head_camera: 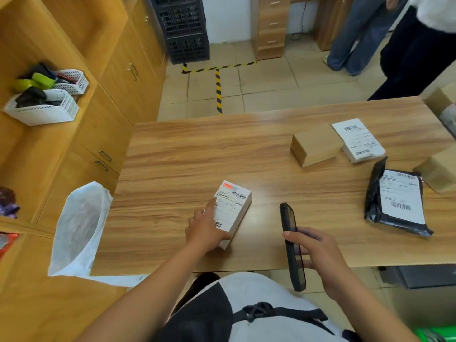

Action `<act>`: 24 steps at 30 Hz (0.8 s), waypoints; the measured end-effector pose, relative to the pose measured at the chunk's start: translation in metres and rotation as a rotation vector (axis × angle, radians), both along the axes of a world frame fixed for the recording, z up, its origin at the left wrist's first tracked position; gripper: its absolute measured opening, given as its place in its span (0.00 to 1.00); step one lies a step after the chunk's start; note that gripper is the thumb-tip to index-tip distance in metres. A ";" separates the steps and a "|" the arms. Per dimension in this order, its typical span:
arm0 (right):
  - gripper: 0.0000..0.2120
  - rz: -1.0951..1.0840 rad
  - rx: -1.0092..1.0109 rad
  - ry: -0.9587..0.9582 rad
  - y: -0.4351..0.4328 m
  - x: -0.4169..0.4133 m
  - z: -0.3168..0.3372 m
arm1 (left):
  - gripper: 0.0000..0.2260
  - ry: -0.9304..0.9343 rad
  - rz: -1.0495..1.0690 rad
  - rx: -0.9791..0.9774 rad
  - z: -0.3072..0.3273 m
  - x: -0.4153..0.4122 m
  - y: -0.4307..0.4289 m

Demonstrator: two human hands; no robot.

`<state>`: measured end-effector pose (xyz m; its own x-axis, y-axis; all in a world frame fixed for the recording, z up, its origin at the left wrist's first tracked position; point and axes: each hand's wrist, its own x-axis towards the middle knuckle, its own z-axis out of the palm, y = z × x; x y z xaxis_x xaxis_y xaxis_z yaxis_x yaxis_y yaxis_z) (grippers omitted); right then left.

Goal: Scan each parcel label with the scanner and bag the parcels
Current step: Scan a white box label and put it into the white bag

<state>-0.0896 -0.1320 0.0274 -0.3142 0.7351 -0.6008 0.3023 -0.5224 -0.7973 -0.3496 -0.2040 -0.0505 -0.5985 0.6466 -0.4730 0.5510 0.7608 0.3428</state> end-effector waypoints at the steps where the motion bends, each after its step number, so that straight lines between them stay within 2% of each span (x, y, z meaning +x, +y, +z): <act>1: 0.07 0.004 -0.002 0.010 -0.002 -0.010 0.002 | 0.51 -0.041 0.033 0.026 0.002 -0.009 -0.006; 3: 0.03 0.013 -0.021 0.037 -0.007 -0.030 0.007 | 0.50 -0.122 0.097 0.073 0.007 -0.029 -0.020; 7: 0.03 0.052 -0.039 0.027 -0.018 -0.077 0.016 | 0.48 -0.251 0.228 0.173 0.012 -0.075 -0.056; 11: 0.20 0.131 -0.070 0.010 -0.030 -0.129 0.033 | 0.47 -0.332 0.379 0.294 0.017 -0.131 -0.097; 14: 0.26 0.172 -0.065 0.009 -0.041 -0.168 0.039 | 0.44 -0.366 0.515 0.399 0.020 -0.180 -0.126; 19: 0.30 0.216 -0.041 -0.010 -0.062 -0.221 0.041 | 0.43 -0.302 0.728 0.461 0.015 -0.268 -0.178; 24: 0.30 0.206 -0.006 -0.017 -0.079 -0.255 0.039 | 0.40 -0.147 0.888 0.281 0.002 -0.342 -0.221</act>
<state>-0.3445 -0.2107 0.0660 -0.4467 0.6527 -0.6119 0.4168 -0.4534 -0.7879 -0.6917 -0.4248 -0.0482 -0.8736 0.0845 -0.4792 -0.2543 0.7603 0.5977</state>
